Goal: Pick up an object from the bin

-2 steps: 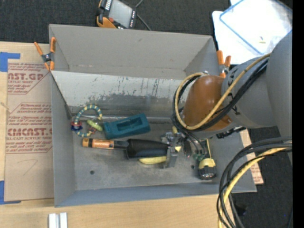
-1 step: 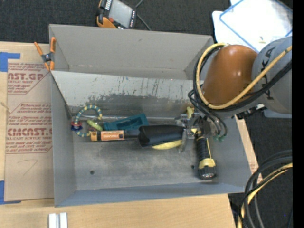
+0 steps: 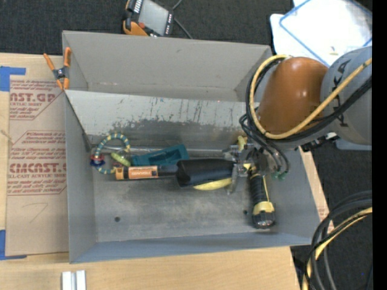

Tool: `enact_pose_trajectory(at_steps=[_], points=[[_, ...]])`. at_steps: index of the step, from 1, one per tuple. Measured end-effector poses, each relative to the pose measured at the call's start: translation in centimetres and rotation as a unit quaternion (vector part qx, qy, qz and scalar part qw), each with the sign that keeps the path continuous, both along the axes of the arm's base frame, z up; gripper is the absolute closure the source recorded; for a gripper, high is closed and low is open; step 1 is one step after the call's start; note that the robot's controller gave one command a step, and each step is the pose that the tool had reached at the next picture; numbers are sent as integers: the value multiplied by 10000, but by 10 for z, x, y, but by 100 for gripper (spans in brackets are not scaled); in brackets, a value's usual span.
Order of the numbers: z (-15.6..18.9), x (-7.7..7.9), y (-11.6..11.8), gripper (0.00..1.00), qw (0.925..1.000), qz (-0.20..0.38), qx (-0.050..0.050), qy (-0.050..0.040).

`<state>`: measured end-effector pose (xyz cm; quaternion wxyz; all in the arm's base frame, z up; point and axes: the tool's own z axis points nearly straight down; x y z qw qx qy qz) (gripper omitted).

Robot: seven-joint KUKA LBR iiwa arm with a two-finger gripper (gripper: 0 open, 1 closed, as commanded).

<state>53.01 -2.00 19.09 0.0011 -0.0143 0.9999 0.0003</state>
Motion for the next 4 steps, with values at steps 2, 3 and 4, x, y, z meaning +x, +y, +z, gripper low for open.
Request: enact_pose_trajectory(at_steps=[2, 3, 4], points=[[3, 9, 14, 100, 9998, -187, 5, -49], [-54, -28, 37, 100, 9971, 755, 7, 11], [59, -4, 29, 100, 10000, 98, 6, -13]])
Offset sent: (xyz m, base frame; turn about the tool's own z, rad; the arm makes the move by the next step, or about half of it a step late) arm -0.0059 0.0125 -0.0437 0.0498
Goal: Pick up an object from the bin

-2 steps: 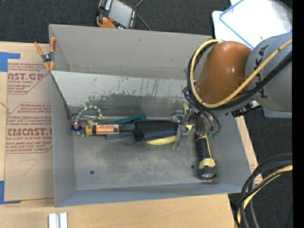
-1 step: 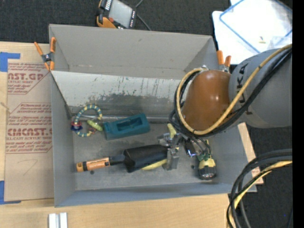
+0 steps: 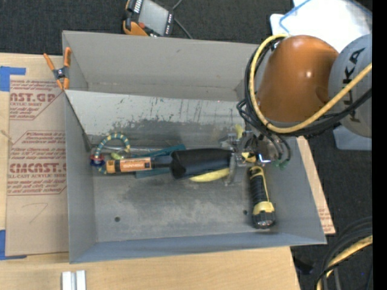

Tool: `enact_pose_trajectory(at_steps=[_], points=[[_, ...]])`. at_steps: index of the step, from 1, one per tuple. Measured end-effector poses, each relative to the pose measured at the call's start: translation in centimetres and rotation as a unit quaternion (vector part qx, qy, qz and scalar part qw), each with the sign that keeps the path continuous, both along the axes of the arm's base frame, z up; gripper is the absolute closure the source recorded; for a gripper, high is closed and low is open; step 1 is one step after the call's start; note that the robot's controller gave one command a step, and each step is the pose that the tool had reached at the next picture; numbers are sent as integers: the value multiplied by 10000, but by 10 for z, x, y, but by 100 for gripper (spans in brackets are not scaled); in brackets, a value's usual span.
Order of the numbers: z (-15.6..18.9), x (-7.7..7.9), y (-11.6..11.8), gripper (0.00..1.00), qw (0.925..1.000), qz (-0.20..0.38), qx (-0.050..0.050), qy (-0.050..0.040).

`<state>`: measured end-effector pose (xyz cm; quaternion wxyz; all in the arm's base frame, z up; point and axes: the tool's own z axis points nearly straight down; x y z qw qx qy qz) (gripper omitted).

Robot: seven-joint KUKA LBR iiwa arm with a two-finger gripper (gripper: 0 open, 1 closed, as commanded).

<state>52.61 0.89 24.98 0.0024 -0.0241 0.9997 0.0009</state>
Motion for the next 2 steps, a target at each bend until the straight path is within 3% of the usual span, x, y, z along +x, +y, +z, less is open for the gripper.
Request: enact_pose_trajectory(at_steps=[1, 2], points=[[31, -2, 0, 100, 10000, 1, -1, 10], [92, 23, 24, 100, 10000, -71, 0, -6]])
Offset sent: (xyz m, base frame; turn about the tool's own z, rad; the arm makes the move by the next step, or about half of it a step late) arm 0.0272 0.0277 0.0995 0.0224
